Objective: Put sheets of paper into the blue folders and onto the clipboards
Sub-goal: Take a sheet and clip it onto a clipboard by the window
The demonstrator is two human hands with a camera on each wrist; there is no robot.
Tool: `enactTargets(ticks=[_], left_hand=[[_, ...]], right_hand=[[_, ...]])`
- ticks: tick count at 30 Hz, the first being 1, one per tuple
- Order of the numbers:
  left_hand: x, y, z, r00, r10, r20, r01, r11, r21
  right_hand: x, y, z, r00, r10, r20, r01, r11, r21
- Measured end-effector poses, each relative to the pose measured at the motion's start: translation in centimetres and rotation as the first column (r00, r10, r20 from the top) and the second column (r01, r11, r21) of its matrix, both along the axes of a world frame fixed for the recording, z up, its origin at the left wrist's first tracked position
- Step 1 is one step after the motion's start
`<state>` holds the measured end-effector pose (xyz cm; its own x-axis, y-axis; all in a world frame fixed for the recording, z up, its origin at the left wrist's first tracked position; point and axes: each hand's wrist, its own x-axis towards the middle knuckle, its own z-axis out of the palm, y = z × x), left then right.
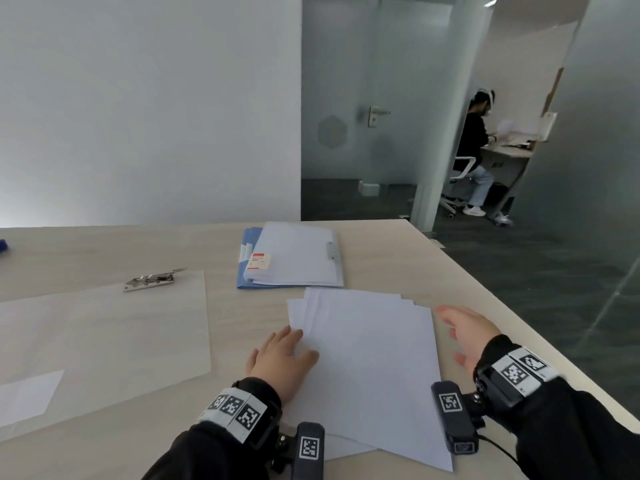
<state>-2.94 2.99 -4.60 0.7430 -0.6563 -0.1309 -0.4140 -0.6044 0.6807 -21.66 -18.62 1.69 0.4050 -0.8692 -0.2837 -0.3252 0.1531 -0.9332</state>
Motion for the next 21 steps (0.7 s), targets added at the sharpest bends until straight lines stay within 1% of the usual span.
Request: enactTargets(ticks=[2,4,5,7,9,13,17,21], left_hand=[[-0.4,-0.5,0.3,0.997,-0.034,0.072,0.023,0.989,0.145],[-0.8,-0.6,0.7,0.993,-0.068,0.098,0.047,0.978,0.204],[-1.1,-0.5,1.0,0.992,-0.079,0.103,0.055,0.975,0.215],[-1.5,-0.5,1.3,0.991,-0.080,0.103,0.056,0.974,0.221],[-1.6,-0.5,1.4,0.991,-0.087,0.099,0.064,0.973,0.220],[-1.4,-0.5,0.9,0.992,-0.090,0.093,0.067,0.972,0.227],[-1.5,-0.4,0.6,0.990,-0.112,0.087,0.088,0.968,0.236],[-1.5,-0.3,0.7,0.988,-0.142,0.065,0.121,0.958,0.260]], right_hand=[[-1.2,0.3,-0.6,0.999,-0.024,0.040,0.021,0.997,0.068],[-2.1,0.9,-1.1,0.998,-0.009,0.066,-0.001,0.989,0.150],[-2.5,1.1,-1.2,0.996,0.003,0.087,-0.020,0.981,0.192],[-2.9,1.5,-1.4,0.988,-0.018,0.155,-0.025,0.963,0.269],[-3.1,2.0,-1.2,0.982,-0.033,0.187,-0.025,0.954,0.298],[-3.4,2.4,-1.4,0.975,-0.080,0.207,0.006,0.942,0.337],[-3.4,2.1,-2.1,0.973,-0.073,0.220,-0.007,0.939,0.344],[-2.9,1.6,-2.9,0.977,-0.097,0.190,0.030,0.944,0.328]])
